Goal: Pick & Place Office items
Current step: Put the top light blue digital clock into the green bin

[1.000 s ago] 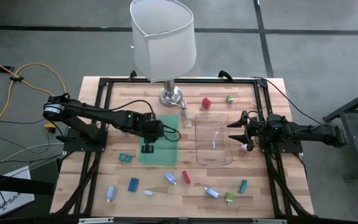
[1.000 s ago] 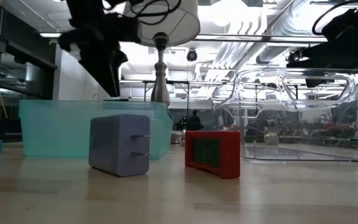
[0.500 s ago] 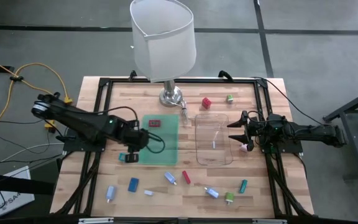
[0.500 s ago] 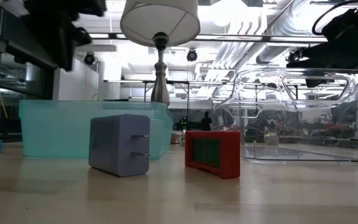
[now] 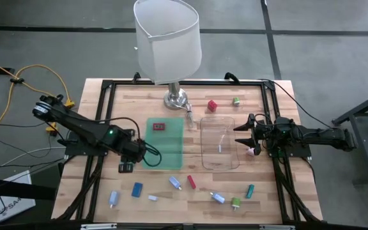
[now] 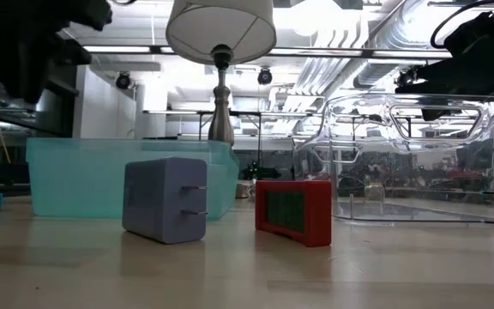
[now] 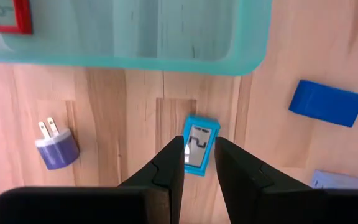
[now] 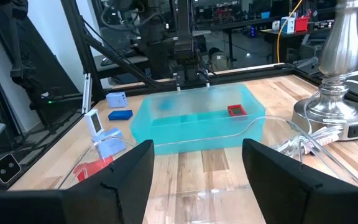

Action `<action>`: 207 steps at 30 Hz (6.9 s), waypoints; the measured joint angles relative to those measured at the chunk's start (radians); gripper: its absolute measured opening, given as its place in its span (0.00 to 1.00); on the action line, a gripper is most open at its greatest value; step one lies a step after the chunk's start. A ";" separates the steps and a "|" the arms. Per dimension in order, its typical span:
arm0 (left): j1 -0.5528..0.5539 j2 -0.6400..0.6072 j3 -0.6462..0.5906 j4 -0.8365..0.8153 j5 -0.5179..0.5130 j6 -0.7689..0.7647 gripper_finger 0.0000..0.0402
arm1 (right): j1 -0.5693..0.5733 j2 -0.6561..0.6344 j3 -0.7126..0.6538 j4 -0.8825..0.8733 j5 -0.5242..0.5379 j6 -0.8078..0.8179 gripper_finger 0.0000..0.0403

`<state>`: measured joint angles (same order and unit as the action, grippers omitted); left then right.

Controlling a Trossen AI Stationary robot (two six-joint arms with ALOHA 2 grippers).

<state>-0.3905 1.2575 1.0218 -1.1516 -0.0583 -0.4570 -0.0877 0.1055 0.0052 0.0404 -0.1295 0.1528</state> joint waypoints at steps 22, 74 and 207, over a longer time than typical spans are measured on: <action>-0.081 0.001 -0.202 0.169 0.022 -0.116 0.42 | 0.000 0.000 0.000 0.000 0.000 0.000 0.58; -0.104 0.094 -0.338 0.373 0.010 -0.062 0.53 | 0.000 0.000 0.000 0.000 0.000 0.000 0.58; 0.587 0.364 -0.028 0.476 0.125 0.719 0.42 | 0.000 0.000 0.000 0.000 0.000 0.000 0.58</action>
<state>0.1963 1.6218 0.9936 -0.6752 0.0671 0.2618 -0.0877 0.1056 0.0053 0.0406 -0.1291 0.1528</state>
